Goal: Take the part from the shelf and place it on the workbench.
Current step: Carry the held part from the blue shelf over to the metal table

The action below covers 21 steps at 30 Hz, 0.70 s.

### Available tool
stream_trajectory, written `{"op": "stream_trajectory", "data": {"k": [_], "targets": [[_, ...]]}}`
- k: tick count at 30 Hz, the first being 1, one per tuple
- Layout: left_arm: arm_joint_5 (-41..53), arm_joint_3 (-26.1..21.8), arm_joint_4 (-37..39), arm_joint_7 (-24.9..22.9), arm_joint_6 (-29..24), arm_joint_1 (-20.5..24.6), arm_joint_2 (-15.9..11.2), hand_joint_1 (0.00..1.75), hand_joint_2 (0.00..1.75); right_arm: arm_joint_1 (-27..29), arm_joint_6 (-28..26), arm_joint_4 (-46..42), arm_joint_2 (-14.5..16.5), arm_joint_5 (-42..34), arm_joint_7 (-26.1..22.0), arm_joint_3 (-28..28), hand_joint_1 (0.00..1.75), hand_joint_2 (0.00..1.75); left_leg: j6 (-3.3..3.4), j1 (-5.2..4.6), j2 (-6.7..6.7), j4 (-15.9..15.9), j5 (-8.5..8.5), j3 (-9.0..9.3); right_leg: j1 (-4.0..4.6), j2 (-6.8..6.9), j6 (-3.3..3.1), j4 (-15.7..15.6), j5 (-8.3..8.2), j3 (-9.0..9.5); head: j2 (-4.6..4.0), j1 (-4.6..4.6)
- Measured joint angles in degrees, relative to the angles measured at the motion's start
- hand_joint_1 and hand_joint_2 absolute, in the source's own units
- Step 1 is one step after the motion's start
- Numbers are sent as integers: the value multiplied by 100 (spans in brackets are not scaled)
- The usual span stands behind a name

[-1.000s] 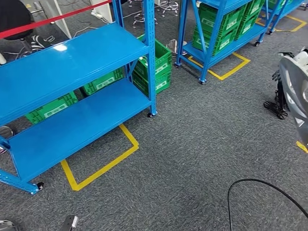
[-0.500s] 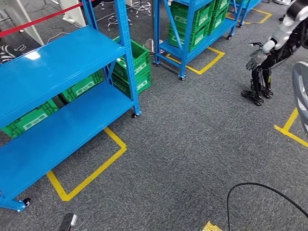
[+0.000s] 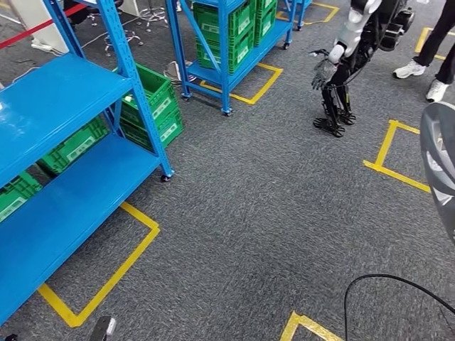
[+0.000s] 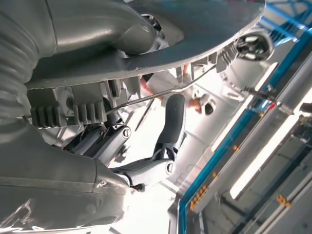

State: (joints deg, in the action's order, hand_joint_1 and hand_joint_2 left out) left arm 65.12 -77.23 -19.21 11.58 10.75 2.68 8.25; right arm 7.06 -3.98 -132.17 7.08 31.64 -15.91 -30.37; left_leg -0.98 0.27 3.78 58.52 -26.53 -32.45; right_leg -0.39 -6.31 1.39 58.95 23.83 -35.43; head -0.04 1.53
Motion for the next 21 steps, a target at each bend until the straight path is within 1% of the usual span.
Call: {"op": "stream_trajectory", "data": {"k": [1,2,3,4,5,6,7,8,9,10,11,12,13,14,15,16,17,18,19,20,21], "targets": [[-22,-1,-1,3,4,2,3,0,175,4,2,11,-7,-13,0,-34,175,175,13,0,44,-103,4,41,-3,-56,34,0,-13,-24,0,1],[-48,-2,-2,14,8,6,10,0,175,20,4,16,-13,-33,0,-75,175,175,34,-1,-3,-132,0,51,-12,-114,68,-9,-30,-46,0,-1],[-65,-3,-3,31,11,10,20,0,175,44,7,17,-20,-56,-1,-122,175,175,64,-1,-65,-141,14,52,-22,-133,99,-12,-38,-67,0,2],[-79,-4,-8,54,16,16,28,0,175,63,10,18,-27,-81,-4,-170,175,175,98,2,-127,-155,27,58,-18,-61,128,33,-7,-101,0,-9],[-89,-6,-13,84,28,22,35,0,175,72,10,20,-37,-112,-15,-213,175,175,132,9,-197,-169,38,64,-9,81,156,183,88,-181,0,-29],[-99,-8,-17,124,56,22,37,0,175,75,9,26,-47,-148,-35,-243,175,175,157,11,-266,-178,39,71,-2,267,181,462,246,-314,0,-44],[-114,-11,-20,170,97,16,37,0,175,70,8,33,-54,-191,-62,-268,175,175,175,4,-332,-178,35,75,2,442,207,843,438,-490,0,-62],[-132,-16,-20,219,147,7,37,0,175,66,6,43,-59,-233,-89,-290,175,175,185,-3,-406,-177,29,77,-6,539,228,1244,611,-680,0,-66],[-149,-23,-20,259,192,-1,37,0,175,66,5,54,-60,-267,-111,-313,175,175,185,-6,-480,-177,23,81,-16,581,243,1535,702,-817,0,-66],[-159,-30,-20,285,221,-3,37,0,175,65,5,61,-61,-287,-125,-337,175,175,180,-6,-551,-176,16,86,-25,599,253,1627,689,-856,0,-67],[-163,-34,-20,304,237,-2,37,0,175,64,7,67,-62,-297,-133,-361,175,175,171,-6,-616,-176,5,96,-34,620,260,1487,576,-775,0,-67],[-162,-36,-20,319,237,1,38,0,175,59,10,70,-63,-299,-137,-385,175,175,154,-5,-677,-175,-11,115,-41,673,265,1156,400,-587,0,-67],[-156,-36,-21,334,227,2,37,0,175,45,17,72,-64,-296,-139,-406,175,175,129,-12,-731,-174,-32,141,-40,800,274,745,248,-358,0,-69],[-143,-36,-22,346,208,2,30,0,175,22,27,76,-64,-290,-139,-423,175,175,98,-29,-779,-163,-59,163,-34,900,251,394,136,-156,0,-67],[-126,-36,-23,352,182,2,21,0,175,-5,39,82,-66,-284,-137,-435,175,175,67,-49,-826,-155,-80,183,-24,971,214,164,82,-27,0,-65],[-109,-36,-24,340,150,6,12,0,175,-31,52,90,-67,-274,-133,-443,175,175,41,-68,-873,-154,-94,197,-10,993,166,69,81,19,0,-62],[-94,-36,-25,309,119,13,4,0,175,-49,63,99,-68,-262,-127,-447,175,175,21,-79,-924,-154,-101,204,0,923,104,65,77,12,0,-61],[-82,-37,-25,265,92,22,0,0,175,-59,70,104,-70,-250,-122,-451,175,175,-3,-76,-974,-162,-110,209,4,858,60,66,72,-4,0,-61],[-73,-37,-25,209,63,33,-3,0,175,-70,76,108,-72,-234,-115,-457,175,175,-29,-65,-952,-138,-149,205,2,798,25,61,65,-14,0,-61],[-65,-38,-25,154,40,42,-3,0,175,-87,79,110,-74,-217,-108,-462,175,175,-53,-54,-867,-22,-243,157,-4,738,-9,53,55,-19,0,-57],[-56,-39,-25,102,20,49,-3,0,175,-107,81,111,-75,-199,-97,-466,175,175,-71,-43,-738,217,-395,48,-12,681,-40,44,45,-21,0,-46]]}}
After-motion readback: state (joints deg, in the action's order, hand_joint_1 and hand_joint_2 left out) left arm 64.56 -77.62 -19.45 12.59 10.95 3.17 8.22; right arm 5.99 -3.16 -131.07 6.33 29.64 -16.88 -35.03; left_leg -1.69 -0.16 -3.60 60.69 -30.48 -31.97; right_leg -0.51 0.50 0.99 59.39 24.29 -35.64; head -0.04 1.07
